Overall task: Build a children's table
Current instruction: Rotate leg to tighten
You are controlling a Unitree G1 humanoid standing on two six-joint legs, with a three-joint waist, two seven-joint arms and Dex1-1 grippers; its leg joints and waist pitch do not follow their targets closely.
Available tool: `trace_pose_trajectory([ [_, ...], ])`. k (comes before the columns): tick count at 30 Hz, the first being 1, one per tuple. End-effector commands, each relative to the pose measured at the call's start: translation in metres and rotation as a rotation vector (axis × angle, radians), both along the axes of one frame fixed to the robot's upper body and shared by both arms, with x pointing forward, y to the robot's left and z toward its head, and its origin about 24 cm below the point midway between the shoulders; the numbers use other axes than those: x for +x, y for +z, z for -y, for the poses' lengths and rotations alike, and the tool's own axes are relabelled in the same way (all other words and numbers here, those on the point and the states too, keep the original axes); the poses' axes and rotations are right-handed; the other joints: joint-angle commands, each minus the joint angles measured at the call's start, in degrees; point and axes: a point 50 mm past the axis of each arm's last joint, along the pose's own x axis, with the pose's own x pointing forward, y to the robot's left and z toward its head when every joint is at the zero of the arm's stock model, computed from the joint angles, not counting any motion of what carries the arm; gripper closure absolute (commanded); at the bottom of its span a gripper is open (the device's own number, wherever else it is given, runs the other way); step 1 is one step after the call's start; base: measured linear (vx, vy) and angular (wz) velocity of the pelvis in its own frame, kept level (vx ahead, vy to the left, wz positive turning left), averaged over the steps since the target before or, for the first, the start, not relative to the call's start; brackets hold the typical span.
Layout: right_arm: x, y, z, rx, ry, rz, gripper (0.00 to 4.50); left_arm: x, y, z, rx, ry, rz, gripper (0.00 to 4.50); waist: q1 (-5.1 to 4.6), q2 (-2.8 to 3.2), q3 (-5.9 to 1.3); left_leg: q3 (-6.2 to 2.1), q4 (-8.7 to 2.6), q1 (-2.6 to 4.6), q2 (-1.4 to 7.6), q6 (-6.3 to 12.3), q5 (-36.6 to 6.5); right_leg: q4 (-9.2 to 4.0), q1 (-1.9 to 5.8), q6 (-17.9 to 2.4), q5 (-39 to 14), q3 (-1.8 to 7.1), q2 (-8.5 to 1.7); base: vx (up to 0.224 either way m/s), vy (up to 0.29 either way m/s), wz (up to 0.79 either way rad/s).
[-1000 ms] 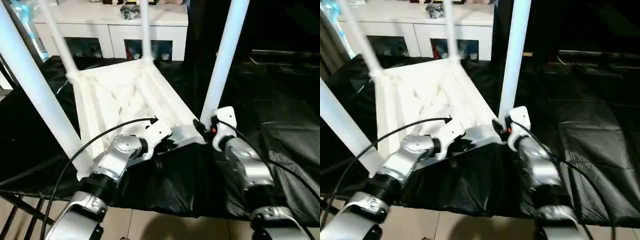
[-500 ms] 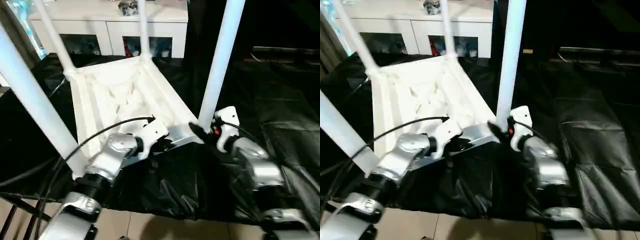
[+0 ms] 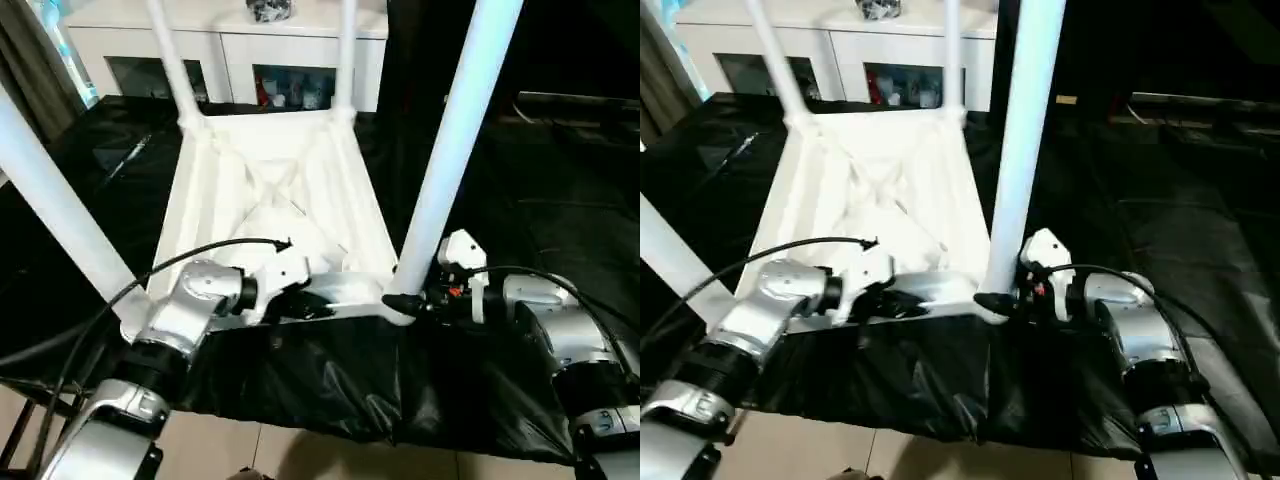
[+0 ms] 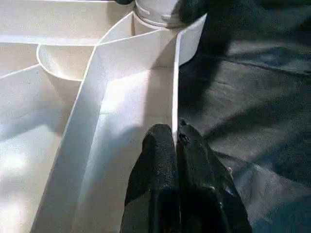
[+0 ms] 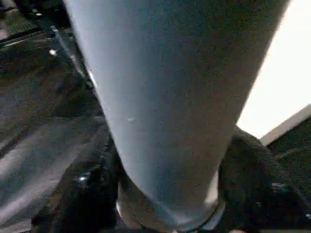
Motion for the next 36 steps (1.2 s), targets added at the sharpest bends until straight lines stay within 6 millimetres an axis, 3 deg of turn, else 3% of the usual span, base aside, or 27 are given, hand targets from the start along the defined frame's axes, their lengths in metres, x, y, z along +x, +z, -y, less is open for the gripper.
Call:
trace_pose_trajectory([
  [1, -0.010, -0.015, -0.012, 0.000, 0.097, -0.099, 1.84, 0.005, 0.008, 0.003, -0.054, 0.009, 0.019, 4.50, 0.20, -0.99, -2.88, -0.89, -3.27, 0.81, 2.85, 5.96, -8.6, -3.39, 2.06, -17.0, -1.7, 1.74, -3.01, 0.000, 0.000, 0.00],
  [9, -0.016, -0.019, -0.013, 0.018, 0.151, -0.148, 2.17, 0.005, 0.007, -0.004, -0.034, -0.013, -0.002, 4.50, 0.29, -1.02, -2.83, -0.86, -3.27, 0.87, 2.82, 5.30, -8.8, -3.35, 2.05, -17.2, -2.2, 1.79, -3.04, 0.000, 0.000, 0.00],
  [14, -0.020, -0.024, -0.019, 0.073, 0.084, -0.147, 2.27, 0.007, 0.001, -0.002, -0.011, 0.061, 0.010, 4.50, 0.49, -0.89, -2.76, -0.93, -3.36, 0.89, 2.88, 4.91, -9.0, -3.35, 2.07, -16.8, -2.2, 1.84, -3.03, 0.000, 0.000, 0.00],
  [15, -0.020, -0.025, -0.021, 0.085, 0.059, -0.148, 2.32, 0.008, -0.001, -0.001, 0.000, 0.084, 0.014, 4.50, 0.54, -0.91, -2.73, -0.95, -3.45, 1.00, 2.89, 4.59, -10.0, -3.51, 2.02, -16.7, -3.6, 1.83, -3.13, 0.000, 0.000, 0.00],
  [16, -0.018, -0.031, -0.028, 0.093, -0.081, -0.133, 2.32, 0.013, -0.003, 0.006, 0.003, 0.168, 0.040, 4.50, 0.55, -0.93, -2.50, -0.95, -3.66, 1.02, 2.91, 3.98, -11.1, -3.75, 1.88, -16.1, -5.4, 1.91, -3.02, 0.000, 0.000, 0.00],
  [17, -0.018, -0.031, -0.028, 0.093, -0.081, -0.133, 2.36, 0.013, -0.003, 0.006, 0.003, 0.168, 0.040, 4.50, 0.49, -0.76, -2.32, -1.01, -3.87, 1.09, 3.00, 3.38, -12.1, -3.96, 1.75, -15.7, -6.8, 2.05, -3.11, 0.000, 0.000, 0.00],
  [19, -0.014, -0.036, -0.036, 0.107, -0.220, -0.110, 2.39, 0.016, -0.004, 0.017, -0.014, 0.233, 0.056, 4.50, -0.17, -0.87, -1.88, -1.31, -4.48, 1.43, 2.82, 0.32, -18.0, -4.99, 1.41, -13.3, -17.7, 2.16, -3.41, 0.000, 0.000, 0.00],
  [20, -0.011, -0.038, -0.041, 0.122, -0.290, -0.097, 2.42, 0.017, -0.003, 0.024, -0.032, 0.264, 0.061, 4.50, -0.19, -0.60, -1.86, -1.56, -4.54, 1.65, 2.76, -0.41, -19.4, -5.24, 1.28, -12.6, -20.4, 2.12, -3.56, 0.000, 0.000, 0.00],
  [21, -0.009, -0.039, -0.046, 0.133, -0.349, -0.083, 2.45, 0.019, -0.003, 0.031, -0.048, 0.297, 0.070, 4.50, -0.73, -0.91, -1.79, -1.87, -4.81, 1.47, 2.64, -1.52, -21.3, -5.67, 1.21, -10.3, -24.6, 2.13, -3.46, 0.000, 0.000, 0.00],
  [22, -0.009, -0.039, -0.046, 0.133, -0.349, -0.083, 2.47, 0.019, -0.003, 0.031, -0.048, 0.297, 0.070, 4.50, -0.76, -0.95, -1.78, -1.92, -4.83, 1.61, 2.61, -1.62, -21.8, -5.84, 1.03, -9.7, -25.6, 2.13, -3.46, 0.000, 0.000, 0.00],
  [24, -0.005, -0.039, -0.066, 0.175, -0.432, -0.058, 2.50, 0.021, -0.001, 0.052, -0.075, 0.355, 0.086, 4.50, -0.88, -0.45, -1.81, -1.92, -4.71, 1.91, 2.48, -1.76, -22.8, -6.22, 0.59, -8.8, -26.8, 2.31, -3.45, 0.000, 0.000, 0.00],
  [26, -0.002, -0.039, -0.080, 0.202, -0.487, -0.051, 2.51, 0.021, 0.000, 0.067, -0.094, 0.391, 0.090, 4.50, -1.11, -0.60, -1.89, -1.95, -4.79, 1.74, 2.43, -1.86, -22.3, -6.21, 0.56, -8.4, -26.4, 2.29, -3.34, 0.000, 0.000, 0.00],
  [27, 0.001, -0.037, -0.089, 0.212, -0.522, -0.048, 2.52, 0.020, 0.000, 0.075, -0.097, 0.392, 0.097, 4.50, -1.20, -0.18, -1.73, -1.87, -4.77, 2.03, 2.39, -1.86, -23.5, -6.60, 0.12, -8.4, -26.7, 2.31, -3.22, 0.000, 0.000, 0.00],
  [29, 0.007, -0.034, -0.102, 0.215, -0.573, -0.041, 2.52, 0.018, 0.002, 0.087, -0.099, 0.379, 0.111, 4.50, -1.22, -0.25, -2.06, -2.02, -4.85, 1.67, 2.23, -1.32, -22.6, -6.34, 0.65, -8.2, -25.1, 2.19, -3.16, 0.000, 0.000, 0.00],
  [31, 0.012, -0.031, -0.112, 0.218, -0.600, -0.035, 2.52, 0.016, 0.003, 0.093, -0.102, 0.360, 0.122, 4.50, -1.48, 0.25, -2.34, -2.09, -4.96, 1.17, 2.25, -1.03, -20.3, -5.78, 0.93, -9.0, -20.2, 2.15, -3.04, 0.000, 0.000, 0.00],
  [32, 0.013, -0.030, -0.113, 0.225, -0.602, -0.035, 2.52, 0.015, 0.004, 0.093, -0.103, 0.357, 0.123, 4.50, -1.46, 0.25, -2.49, -1.93, -4.84, 1.04, 2.28, -0.50, -18.8, -5.59, 1.06, -9.7, -16.7, 2.16, -2.96, 0.000, 0.000, 0.00],
  [34, 0.013, -0.026, -0.106, 0.231, -0.577, 0.003, 1.97, 0.013, 0.005, 0.088, -0.100, 0.313, 0.144, 4.50, -1.30, 0.41, -2.59, -1.67, -4.58, 0.90, 2.18, 0.88, -17.2, -5.37, 1.35, -10.8, -12.9, 2.16, -3.02, 0.000, 0.000, 0.00],
  [36, 0.011, -0.027, -0.101, 0.223, -0.553, 0.011, 1.80, 0.011, 0.005, 0.085, -0.100, 0.278, 0.155, 4.50, -1.23, 0.46, -2.93, -1.63, -4.37, 0.75, 2.16, 2.02, -15.0, -5.03, 1.76, -11.2, -9.3, 2.04, -2.96, 0.000, 0.000, 0.00],
])
